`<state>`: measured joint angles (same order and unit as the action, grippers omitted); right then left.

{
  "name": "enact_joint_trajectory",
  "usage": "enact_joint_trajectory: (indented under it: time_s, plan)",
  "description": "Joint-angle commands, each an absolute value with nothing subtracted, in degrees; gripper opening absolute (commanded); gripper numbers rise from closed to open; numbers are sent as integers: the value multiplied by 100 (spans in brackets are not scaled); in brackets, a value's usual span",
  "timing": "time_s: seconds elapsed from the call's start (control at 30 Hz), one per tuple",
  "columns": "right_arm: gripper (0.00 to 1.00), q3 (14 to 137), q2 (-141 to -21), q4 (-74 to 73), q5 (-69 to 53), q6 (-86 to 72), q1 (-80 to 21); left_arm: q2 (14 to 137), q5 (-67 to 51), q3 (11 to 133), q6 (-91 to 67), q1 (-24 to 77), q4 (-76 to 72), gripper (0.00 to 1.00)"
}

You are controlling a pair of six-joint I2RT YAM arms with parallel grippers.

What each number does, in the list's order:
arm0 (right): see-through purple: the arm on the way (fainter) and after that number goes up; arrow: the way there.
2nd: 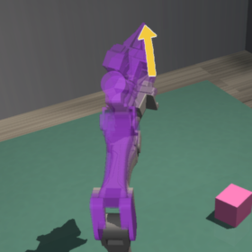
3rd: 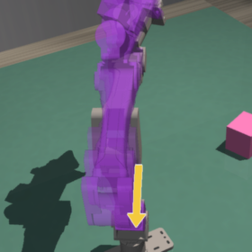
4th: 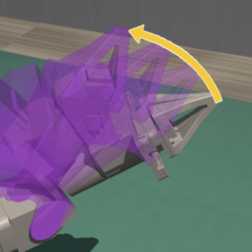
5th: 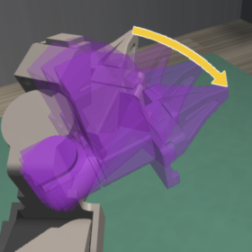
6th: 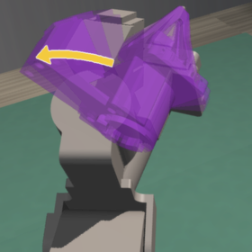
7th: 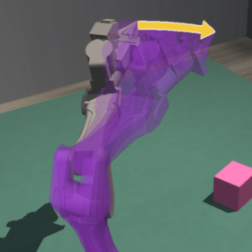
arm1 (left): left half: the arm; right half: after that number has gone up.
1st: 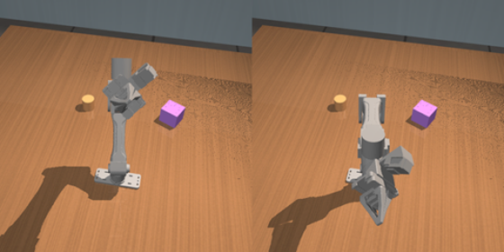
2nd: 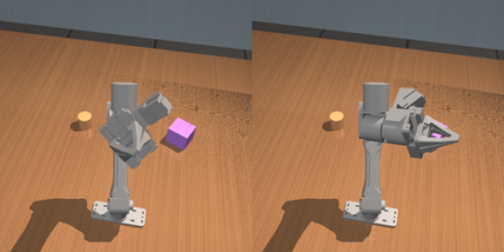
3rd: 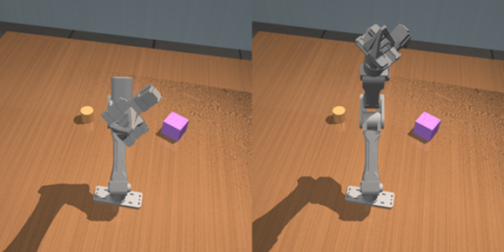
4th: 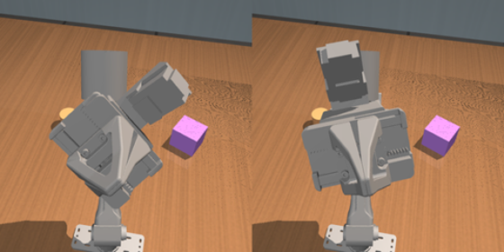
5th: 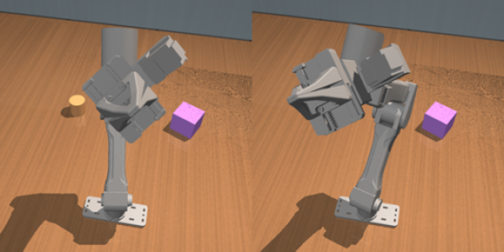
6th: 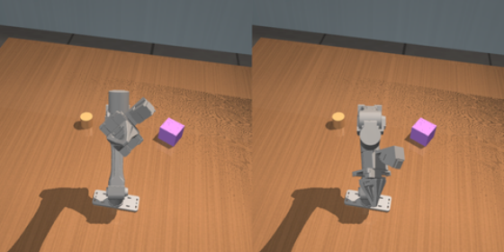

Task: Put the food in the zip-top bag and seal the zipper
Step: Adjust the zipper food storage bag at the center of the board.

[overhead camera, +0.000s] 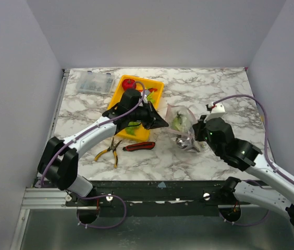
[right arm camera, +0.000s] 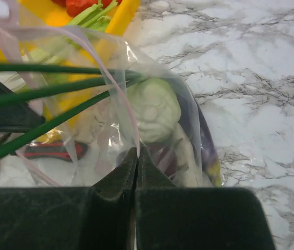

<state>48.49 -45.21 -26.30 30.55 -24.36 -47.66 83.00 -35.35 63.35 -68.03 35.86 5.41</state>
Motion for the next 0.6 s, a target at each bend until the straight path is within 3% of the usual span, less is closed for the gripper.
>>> enact_joint_trajectory:
  time_s: [0.0, 0.2, 0.43, 0.57]
  plan:
    - [0, 5471, -4771, -2285, 3248, -2374, -4772, 8360, -3664, 6505, -6671, 3410, 470, 0]
    - [0, 7337, -5491, -2792, 3254, -1936, -4772, 8073, -3612, 8120, -6209, 3463, 1391, 0]
    - [0, 6489, -5088, -2436, 3485, -2165, -4772, 8041, -3843, 7412, -6441, 3419, 1079, 0]
    - [0, 6705, -5071, -2580, 3588, -2152, -4772, 8062, -3762, 7779, -6334, 3419, 1249, 0]
